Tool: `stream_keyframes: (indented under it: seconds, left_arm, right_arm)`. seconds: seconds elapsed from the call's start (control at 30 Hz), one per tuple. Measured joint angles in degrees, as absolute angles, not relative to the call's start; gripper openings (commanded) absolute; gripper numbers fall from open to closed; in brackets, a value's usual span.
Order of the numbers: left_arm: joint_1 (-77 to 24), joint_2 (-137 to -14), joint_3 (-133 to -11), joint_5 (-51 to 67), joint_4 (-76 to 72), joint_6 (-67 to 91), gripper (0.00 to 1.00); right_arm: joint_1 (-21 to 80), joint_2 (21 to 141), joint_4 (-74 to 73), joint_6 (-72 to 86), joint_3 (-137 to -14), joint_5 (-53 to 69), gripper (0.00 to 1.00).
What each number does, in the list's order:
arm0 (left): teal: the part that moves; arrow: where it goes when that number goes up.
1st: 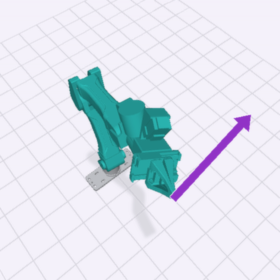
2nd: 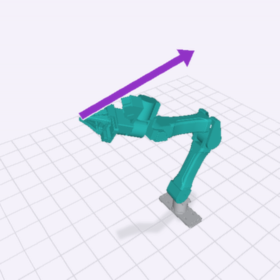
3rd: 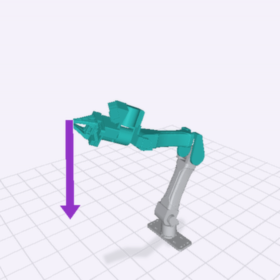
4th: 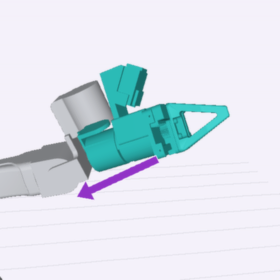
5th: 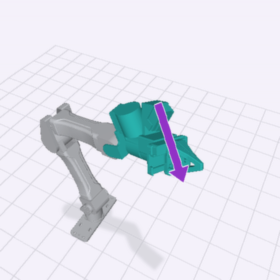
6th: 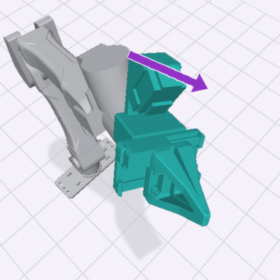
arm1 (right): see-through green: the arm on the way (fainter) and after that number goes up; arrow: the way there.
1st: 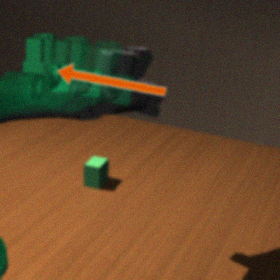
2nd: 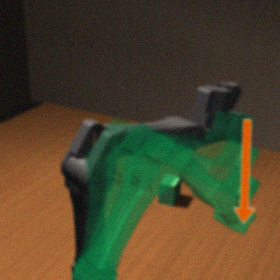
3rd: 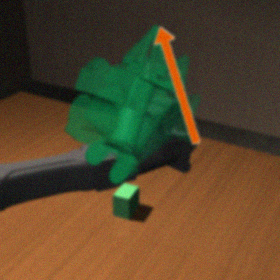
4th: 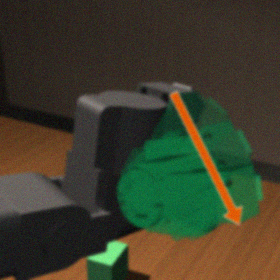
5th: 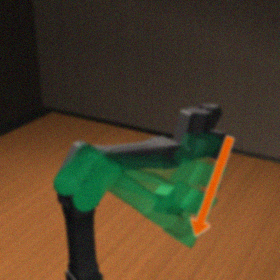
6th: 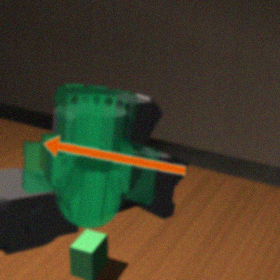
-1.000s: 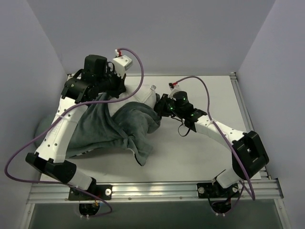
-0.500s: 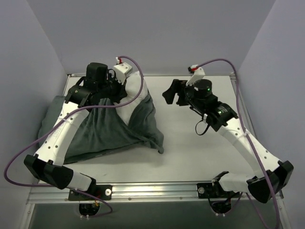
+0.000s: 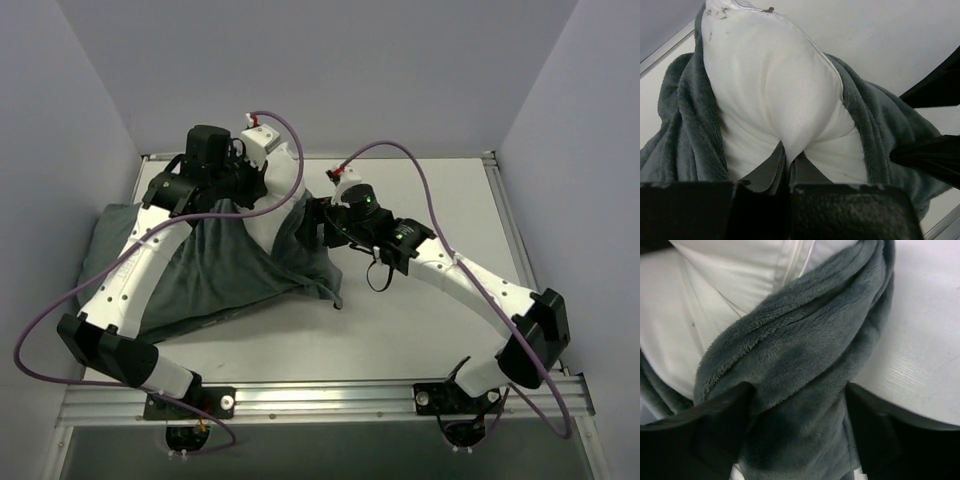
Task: Remove the pillowcase from the pillow
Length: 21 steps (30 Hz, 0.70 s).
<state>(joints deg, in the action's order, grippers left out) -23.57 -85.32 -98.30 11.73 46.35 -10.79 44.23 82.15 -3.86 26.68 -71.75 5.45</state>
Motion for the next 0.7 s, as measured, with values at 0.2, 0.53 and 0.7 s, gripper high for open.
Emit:
stream_keyframes:
  seconds: [0.2, 0.53, 0.7]
  left_arm:
    - [-23.4, -86.6, -99.3, 9.4, 47.3, -10.4, 0.02]
    - [-14.3, -95.4, -113.4, 13.9, 54.7, -6.7, 0.02]
    - [-6.0, -96.0, -121.4, 13.0, 54.1, -6.1, 0.02]
  right_arm:
    - [45.1, 85.4, 0.2, 28.6, -70.2, 7.0, 0.0]
    - [43.1, 71.6, 9.7, 31.6, -51.8, 5.5, 0.0]
    - [38.7, 69.0, 7.8, 32.7, -42.3, 7.8, 0.0]
